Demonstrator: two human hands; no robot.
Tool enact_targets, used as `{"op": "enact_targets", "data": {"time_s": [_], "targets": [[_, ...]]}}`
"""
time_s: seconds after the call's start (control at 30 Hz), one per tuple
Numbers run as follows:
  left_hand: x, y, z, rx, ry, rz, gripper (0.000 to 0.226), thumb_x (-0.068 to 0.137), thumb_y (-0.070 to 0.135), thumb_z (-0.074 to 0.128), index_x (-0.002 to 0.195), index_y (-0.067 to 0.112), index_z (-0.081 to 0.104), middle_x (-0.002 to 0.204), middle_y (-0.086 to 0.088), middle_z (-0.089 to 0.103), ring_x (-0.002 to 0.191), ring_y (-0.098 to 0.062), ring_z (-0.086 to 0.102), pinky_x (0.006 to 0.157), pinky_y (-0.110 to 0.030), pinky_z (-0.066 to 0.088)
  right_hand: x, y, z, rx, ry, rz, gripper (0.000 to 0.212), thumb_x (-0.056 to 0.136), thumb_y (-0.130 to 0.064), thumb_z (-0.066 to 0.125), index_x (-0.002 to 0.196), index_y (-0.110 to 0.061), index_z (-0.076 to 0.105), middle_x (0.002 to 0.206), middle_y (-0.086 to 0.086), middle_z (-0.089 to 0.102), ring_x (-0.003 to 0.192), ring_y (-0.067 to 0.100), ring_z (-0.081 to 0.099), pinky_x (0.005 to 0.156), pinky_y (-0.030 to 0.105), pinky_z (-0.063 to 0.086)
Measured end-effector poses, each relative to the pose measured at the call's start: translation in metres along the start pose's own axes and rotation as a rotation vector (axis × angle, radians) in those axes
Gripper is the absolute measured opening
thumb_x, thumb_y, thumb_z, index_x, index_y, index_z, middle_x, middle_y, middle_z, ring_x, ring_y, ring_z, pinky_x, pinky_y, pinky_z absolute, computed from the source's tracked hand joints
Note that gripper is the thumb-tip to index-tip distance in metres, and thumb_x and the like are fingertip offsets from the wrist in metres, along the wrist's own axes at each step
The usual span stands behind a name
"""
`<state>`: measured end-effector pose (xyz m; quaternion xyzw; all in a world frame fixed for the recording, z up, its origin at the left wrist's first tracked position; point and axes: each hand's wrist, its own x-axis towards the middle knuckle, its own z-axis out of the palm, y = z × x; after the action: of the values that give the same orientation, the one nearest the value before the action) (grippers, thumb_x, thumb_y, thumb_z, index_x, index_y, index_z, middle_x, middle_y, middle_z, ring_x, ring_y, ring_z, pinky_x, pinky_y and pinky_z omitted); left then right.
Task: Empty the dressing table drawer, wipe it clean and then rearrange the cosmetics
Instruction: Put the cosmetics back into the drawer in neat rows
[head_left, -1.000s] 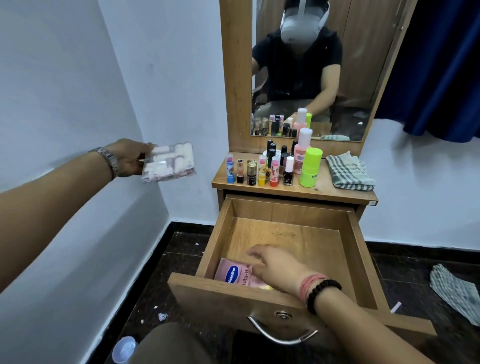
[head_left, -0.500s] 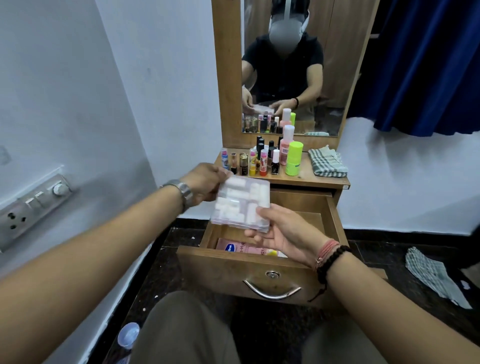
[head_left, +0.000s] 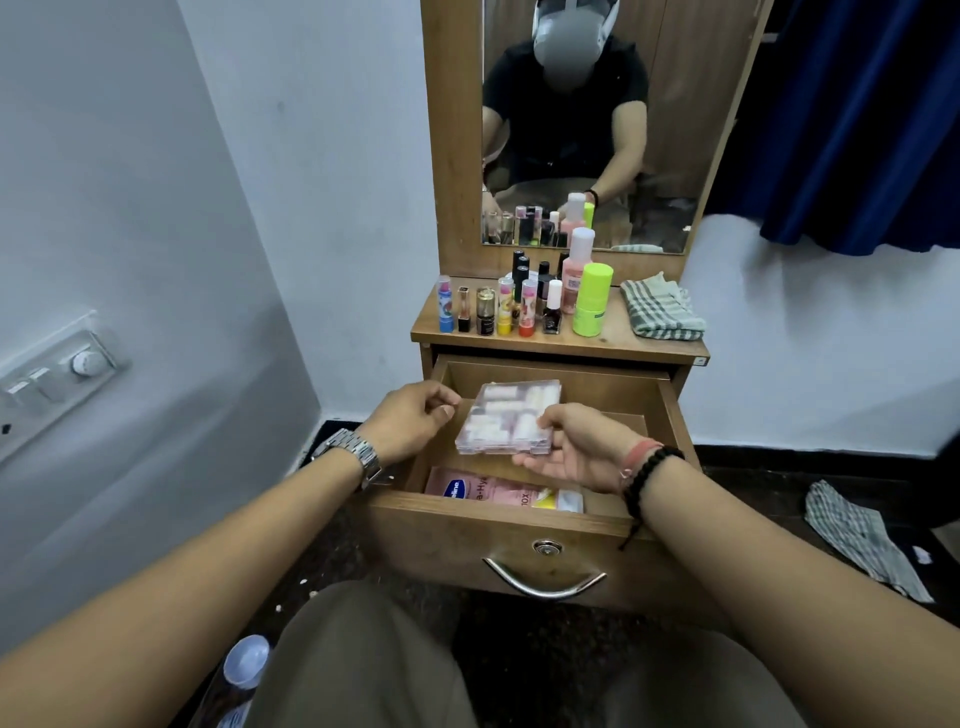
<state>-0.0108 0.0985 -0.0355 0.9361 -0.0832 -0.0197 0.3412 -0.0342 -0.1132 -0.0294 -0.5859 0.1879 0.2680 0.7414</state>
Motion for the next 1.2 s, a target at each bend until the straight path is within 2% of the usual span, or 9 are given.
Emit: {"op": "enact_targets", "data": {"time_s": [0.1,0.2,0.4,0.53,0.63,0.87,1.0,1.1,1.2], "targets": [[-0.004,-0.004,0.005,0.016,0.012,0.045,0.019,0.097,0.019,0.052,0.113,0.02,0.063,0.113,0.003,0.065,0.093,-0.007,0.055,0.064,-0.005,0.036,0.018,0.0,0.012,-0.026,-0.005,0.03,0.036,0.1,-0.006,0.038,0.135,0.0,0.04,0.128,0.026,0.057,0.078,0.031,0.064,0.047,0.029,0.057],[-0.009,-0.006,0.008,0.03,0.0,0.087,0.021,0.095,0.013,0.052,0.111,0.018,0.064,0.115,0.003,0.064,0.097,-0.009,0.056,0.078,-0.013,0.04,0.033,-0.001,0.018,-0.027,-0.016,0.071,0.032,0.103,-0.009,0.04,0.133,0.002,0.043,0.129,0.025,0.056,0.075,0.031,0.064,0.055,0.031,0.058],[-0.013,-0.006,0.012,0.173,-0.033,0.194,0.017,0.091,0.011,0.056,0.1,0.014,0.069,0.107,-0.001,0.066,0.097,-0.015,0.058,0.082,-0.022,0.042,0.05,0.007,0.02,-0.2,0.019,0.079,0.019,0.094,0.009,0.048,0.111,0.005,0.053,0.093,0.023,0.063,0.069,0.028,0.069,0.054,0.031,0.06],[-0.013,-0.004,0.02,0.485,-0.143,0.282,0.023,0.091,0.022,0.054,0.106,0.024,0.071,0.112,0.002,0.067,0.111,-0.019,0.052,0.098,-0.032,0.039,0.055,0.007,0.022,-0.849,0.105,-0.086,0.039,0.084,0.003,0.065,0.122,0.002,0.058,0.116,0.018,0.064,0.108,0.032,0.063,0.094,0.04,0.053],[-0.012,-0.003,0.022,0.6,-0.189,0.27,0.026,0.092,0.032,0.052,0.112,0.032,0.069,0.116,0.004,0.065,0.116,-0.02,0.048,0.098,-0.037,0.04,0.053,0.01,0.022,-1.252,0.247,-0.196,0.031,0.084,-0.012,0.071,0.114,-0.005,0.064,0.114,0.011,0.068,0.104,0.025,0.065,0.092,0.037,0.053],[-0.012,-0.005,0.023,0.599,-0.209,0.238,0.029,0.094,0.035,0.049,0.117,0.032,0.066,0.122,0.002,0.063,0.124,-0.019,0.042,0.1,-0.037,0.036,0.045,0.013,0.02,-1.316,0.2,-0.259,0.023,0.092,-0.017,0.062,0.111,-0.004,0.062,0.108,0.014,0.069,0.088,0.023,0.062,0.085,0.037,0.056],[-0.012,-0.005,0.022,0.589,-0.212,0.236,0.029,0.094,0.034,0.049,0.118,0.034,0.065,0.122,0.002,0.063,0.124,-0.019,0.042,0.101,-0.038,0.036,0.033,0.006,0.019,-1.363,0.167,-0.281,0.017,0.093,-0.029,0.059,0.1,-0.014,0.06,0.095,0.006,0.064,0.08,0.02,0.057,0.062,0.027,0.046],[-0.013,-0.004,0.021,0.579,-0.208,0.242,0.029,0.094,0.032,0.049,0.119,0.033,0.065,0.123,0.002,0.062,0.123,-0.019,0.043,0.1,-0.038,0.037,0.021,0.003,0.016,-1.318,0.176,-0.319,0.026,0.094,-0.034,0.058,0.11,-0.014,0.061,0.091,0.002,0.061,0.077,0.016,0.055,0.071,0.027,0.045],[-0.014,-0.003,0.02,0.577,-0.193,0.242,0.03,0.094,0.031,0.049,0.118,0.031,0.066,0.122,-0.001,0.063,0.12,-0.02,0.046,0.099,-0.037,0.039,0.007,0.009,0.009,-1.304,0.167,-0.351,0.044,0.094,-0.037,0.057,0.13,-0.012,0.055,0.113,0.006,0.065,0.094,0.017,0.061,0.084,0.027,0.047]]}}
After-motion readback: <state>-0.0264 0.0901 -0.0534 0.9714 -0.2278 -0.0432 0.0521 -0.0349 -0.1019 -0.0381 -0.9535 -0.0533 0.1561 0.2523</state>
